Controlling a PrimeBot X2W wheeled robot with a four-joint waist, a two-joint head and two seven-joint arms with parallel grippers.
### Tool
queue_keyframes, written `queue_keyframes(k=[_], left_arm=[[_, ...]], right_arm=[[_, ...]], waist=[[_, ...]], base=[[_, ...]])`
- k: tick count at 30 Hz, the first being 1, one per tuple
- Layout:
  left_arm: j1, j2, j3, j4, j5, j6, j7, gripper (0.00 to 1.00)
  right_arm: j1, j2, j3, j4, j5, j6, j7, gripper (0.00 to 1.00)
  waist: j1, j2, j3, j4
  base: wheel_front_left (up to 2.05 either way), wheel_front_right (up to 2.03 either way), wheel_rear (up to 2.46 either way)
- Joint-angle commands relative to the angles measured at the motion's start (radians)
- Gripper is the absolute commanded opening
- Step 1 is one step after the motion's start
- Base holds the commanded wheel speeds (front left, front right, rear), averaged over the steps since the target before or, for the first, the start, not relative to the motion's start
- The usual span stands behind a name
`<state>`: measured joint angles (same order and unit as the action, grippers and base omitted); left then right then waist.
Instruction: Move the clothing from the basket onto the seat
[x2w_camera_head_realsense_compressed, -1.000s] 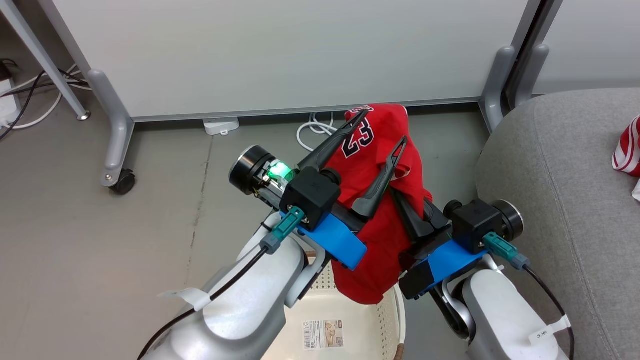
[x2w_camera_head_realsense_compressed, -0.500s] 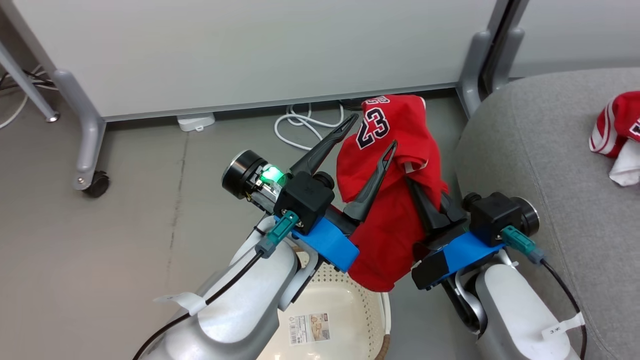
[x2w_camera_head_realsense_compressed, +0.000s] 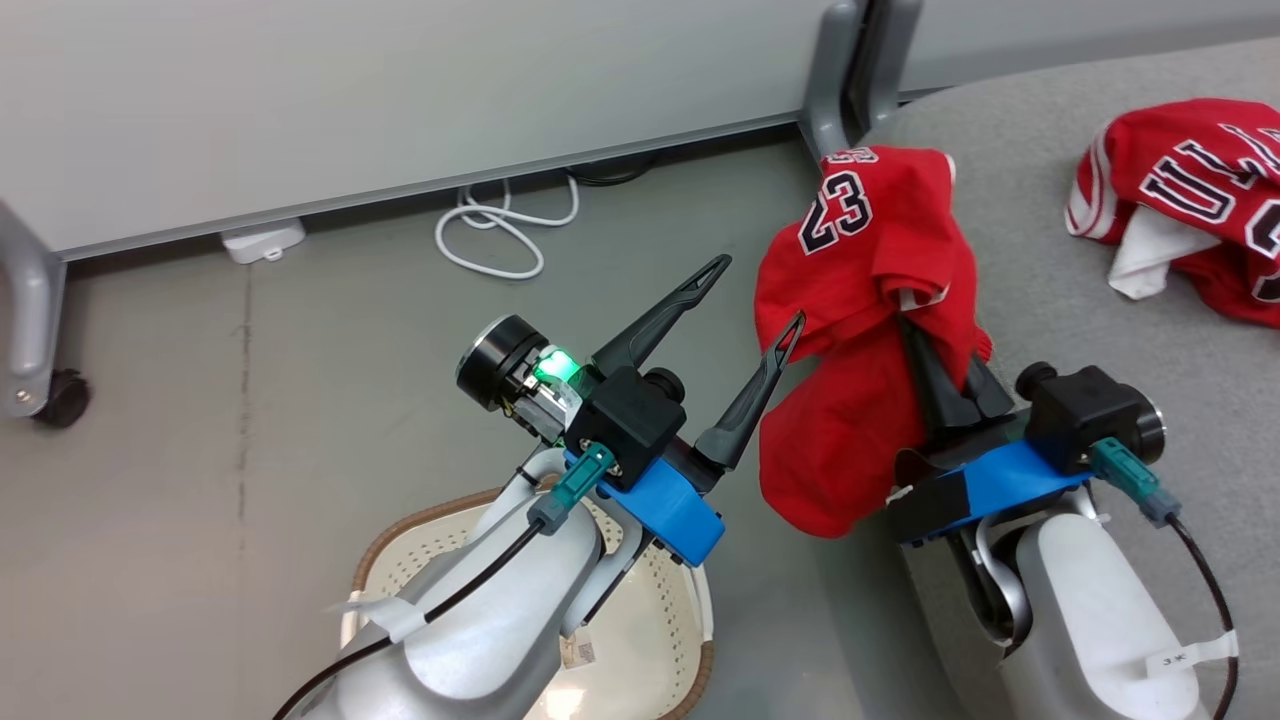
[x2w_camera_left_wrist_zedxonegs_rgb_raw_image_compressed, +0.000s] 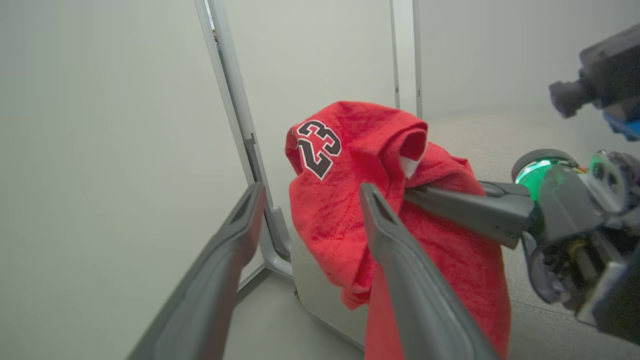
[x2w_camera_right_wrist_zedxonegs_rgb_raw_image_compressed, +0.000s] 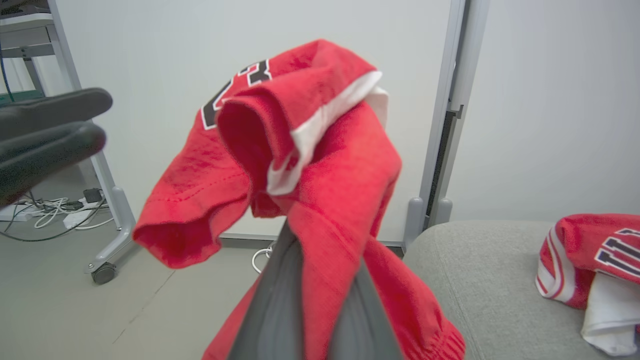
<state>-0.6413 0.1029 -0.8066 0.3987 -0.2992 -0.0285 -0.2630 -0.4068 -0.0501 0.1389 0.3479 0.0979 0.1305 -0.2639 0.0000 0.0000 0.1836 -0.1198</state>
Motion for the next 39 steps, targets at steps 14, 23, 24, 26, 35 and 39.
queue_keyframes(k=[14, 23, 24, 26, 35, 39], left_arm=[[-0.01, 0.003, -0.03, 0.024, 0.008, -0.018, -0.003, 1.0], [-0.013, -0.002, -0.045, 0.034, 0.006, -0.021, -0.003, 1.0], [-0.012, -0.002, -0.047, 0.035, 0.006, -0.021, -0.003, 1.0], [-0.01, -0.002, -0.049, 0.035, 0.005, -0.022, -0.003, 1.0], [-0.01, -0.003, -0.053, 0.032, 0.002, -0.02, -0.003, 1.0], [-0.02, 0.0, -0.053, 0.028, 0.006, -0.018, -0.003, 1.0]], right_arm=[[0.051, 0.0, -0.138, -0.064, -0.032, 0.0, -0.001, 0.0], [0.098, 0.0, -0.204, -0.091, -0.04, 0.0, -0.001, 0.0], [0.104, 0.0, -0.209, -0.094, -0.042, 0.0, -0.001, 0.0], [0.114, 0.0, -0.218, -0.099, -0.042, 0.0, -0.001, 0.0], [0.091, 0.0, -0.218, -0.121, -0.057, 0.0, -0.001, 0.0], [0.048, 0.0, -0.222, -0.139, -0.07, 0.0, -0.001, 0.0]], waist=[[0.0, 0.0, 0.038, -0.143], [0.0, 0.0, 0.045, -0.177], [0.0, 0.0, 0.045, -0.179], [0.0, 0.0, 0.045, -0.183], [0.0, 0.0, 0.054, -0.181], [0.0, 0.0, 0.071, -0.173]], base=[[0.0, 0.0, 0.0], [0.0, 0.0, 0.0], [0.0, 0.0, 0.0], [0.0, 0.0, 0.0], [0.0, 0.0, 0.0], [0.0, 0.0, 0.0]])
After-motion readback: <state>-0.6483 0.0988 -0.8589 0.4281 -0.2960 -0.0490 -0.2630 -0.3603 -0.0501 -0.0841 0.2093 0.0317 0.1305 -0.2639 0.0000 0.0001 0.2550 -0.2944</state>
